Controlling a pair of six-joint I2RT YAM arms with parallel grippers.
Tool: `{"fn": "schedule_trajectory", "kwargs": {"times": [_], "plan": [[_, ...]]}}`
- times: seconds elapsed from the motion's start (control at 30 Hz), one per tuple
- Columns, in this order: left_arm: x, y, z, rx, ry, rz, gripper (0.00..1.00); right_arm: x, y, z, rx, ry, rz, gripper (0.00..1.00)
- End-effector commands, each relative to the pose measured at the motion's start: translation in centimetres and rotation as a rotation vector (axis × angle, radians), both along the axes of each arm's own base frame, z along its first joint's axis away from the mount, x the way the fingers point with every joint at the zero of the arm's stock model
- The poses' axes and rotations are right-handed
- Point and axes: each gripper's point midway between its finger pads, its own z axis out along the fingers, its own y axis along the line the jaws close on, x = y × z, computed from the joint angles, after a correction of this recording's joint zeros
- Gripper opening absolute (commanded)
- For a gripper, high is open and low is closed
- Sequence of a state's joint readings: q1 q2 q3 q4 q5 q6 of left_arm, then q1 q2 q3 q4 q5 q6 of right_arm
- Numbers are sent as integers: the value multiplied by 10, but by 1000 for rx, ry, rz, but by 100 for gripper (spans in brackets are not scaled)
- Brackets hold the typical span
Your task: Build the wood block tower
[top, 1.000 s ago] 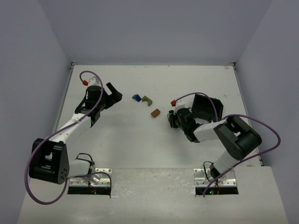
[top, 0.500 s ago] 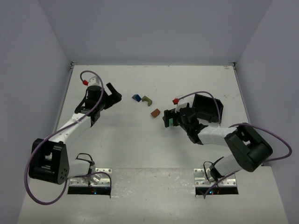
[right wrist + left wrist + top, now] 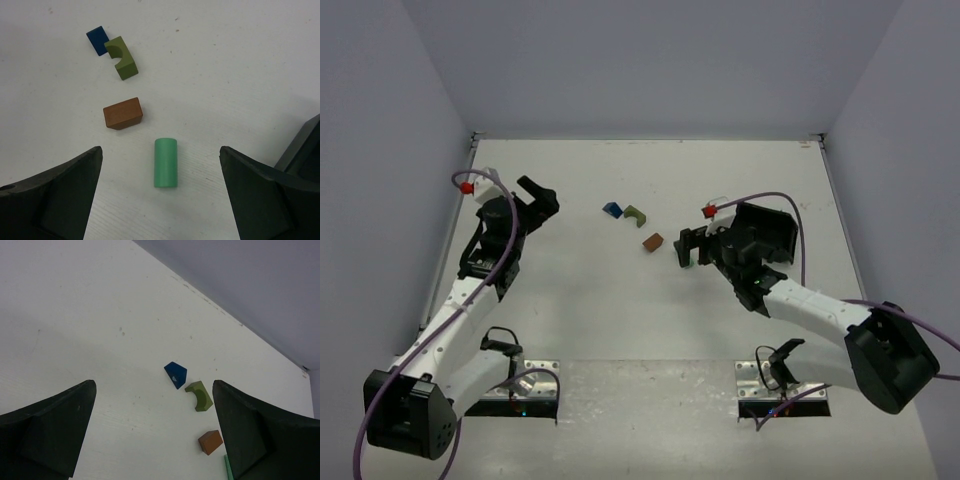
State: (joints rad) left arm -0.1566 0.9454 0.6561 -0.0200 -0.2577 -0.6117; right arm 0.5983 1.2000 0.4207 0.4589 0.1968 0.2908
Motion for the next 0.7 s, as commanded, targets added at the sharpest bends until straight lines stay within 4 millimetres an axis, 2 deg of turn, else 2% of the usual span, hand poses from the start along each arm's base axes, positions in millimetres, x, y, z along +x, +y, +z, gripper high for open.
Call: {"fn": "schedule_trajectory", "kwargs": {"times": [0.0, 0.1, 0.23, 0.27, 0.33, 0.4, 0.47, 0.5, 0.57, 0.6, 0.63, 0.67], "plan": [[3, -3, 18, -21, -73, -1, 100, 7, 14, 25, 3, -43, 52, 99], [6, -6, 11, -20, -40, -15, 100, 15, 31, 23, -41, -14, 135, 99], [10, -18, -3, -26, 12, -76, 100, 37, 58, 16, -107, -10, 238, 99], [12, -20, -5, -27, 17, -89, 100, 46, 69, 25, -111, -28, 274, 99], [13, -24, -6, -26, 21, -109, 100, 54, 84, 7, -147, 28, 338, 99], [14, -26, -8, -22, 27, -124, 100, 66, 97, -1, -173, 44, 384, 99], [14, -26, -10, -15, 30, -127, 100, 84, 109, 0, -190, 38, 403, 99], [14, -25, -10, -14, 31, -125, 100, 89, 107, -21, -229, 80, 414, 99], [14, -26, -12, -14, 32, -130, 100, 104, 114, -39, -281, 109, 452, 99], [14, -27, -12, -14, 29, -134, 100, 108, 115, -46, -297, 119, 459, 99], [14, -27, -13, -13, 31, -136, 100, 117, 122, -42, -297, 107, 471, 98], [14, -28, -13, -14, 31, -139, 100, 119, 124, -47, -302, 114, 484, 97]]}}
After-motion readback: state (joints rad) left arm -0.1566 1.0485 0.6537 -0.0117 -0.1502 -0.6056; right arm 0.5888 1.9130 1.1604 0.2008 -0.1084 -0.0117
